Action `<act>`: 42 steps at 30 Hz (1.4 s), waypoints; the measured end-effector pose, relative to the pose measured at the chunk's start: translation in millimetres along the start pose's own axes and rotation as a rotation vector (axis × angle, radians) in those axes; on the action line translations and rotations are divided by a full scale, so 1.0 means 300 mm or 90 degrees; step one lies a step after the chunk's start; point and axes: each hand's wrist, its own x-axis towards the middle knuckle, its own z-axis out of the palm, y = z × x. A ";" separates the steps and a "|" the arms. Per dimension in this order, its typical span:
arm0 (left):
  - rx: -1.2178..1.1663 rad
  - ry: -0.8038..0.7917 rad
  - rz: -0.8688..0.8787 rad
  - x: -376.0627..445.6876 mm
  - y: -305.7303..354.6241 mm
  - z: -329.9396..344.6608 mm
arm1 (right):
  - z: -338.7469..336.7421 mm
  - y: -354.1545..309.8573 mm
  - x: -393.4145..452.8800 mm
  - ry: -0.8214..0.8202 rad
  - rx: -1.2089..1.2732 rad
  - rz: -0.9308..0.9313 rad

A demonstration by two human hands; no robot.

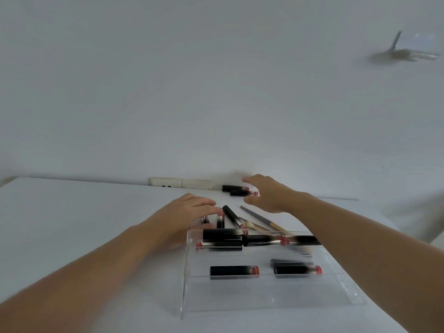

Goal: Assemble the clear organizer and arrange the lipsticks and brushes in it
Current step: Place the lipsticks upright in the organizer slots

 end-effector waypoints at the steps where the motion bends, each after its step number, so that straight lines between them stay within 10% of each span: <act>1: 0.008 0.027 0.028 0.006 0.007 -0.004 | 0.003 -0.004 0.008 -0.002 -0.006 -0.002; 16: 0.052 0.007 0.208 0.154 -0.015 0.076 | 0.054 -0.053 0.109 -0.053 -0.095 -0.033; 27: 0.136 -0.084 0.124 0.189 0.012 0.089 | 0.038 -0.067 0.103 -0.115 -0.069 -0.024; 37: 0.154 -0.104 0.110 0.153 0.013 0.055 | -0.157 -0.007 -0.115 0.077 0.114 0.005; 42: 0.121 -0.097 -0.101 0.130 -0.006 0.029 | -0.198 0.000 -0.314 0.135 0.185 -0.011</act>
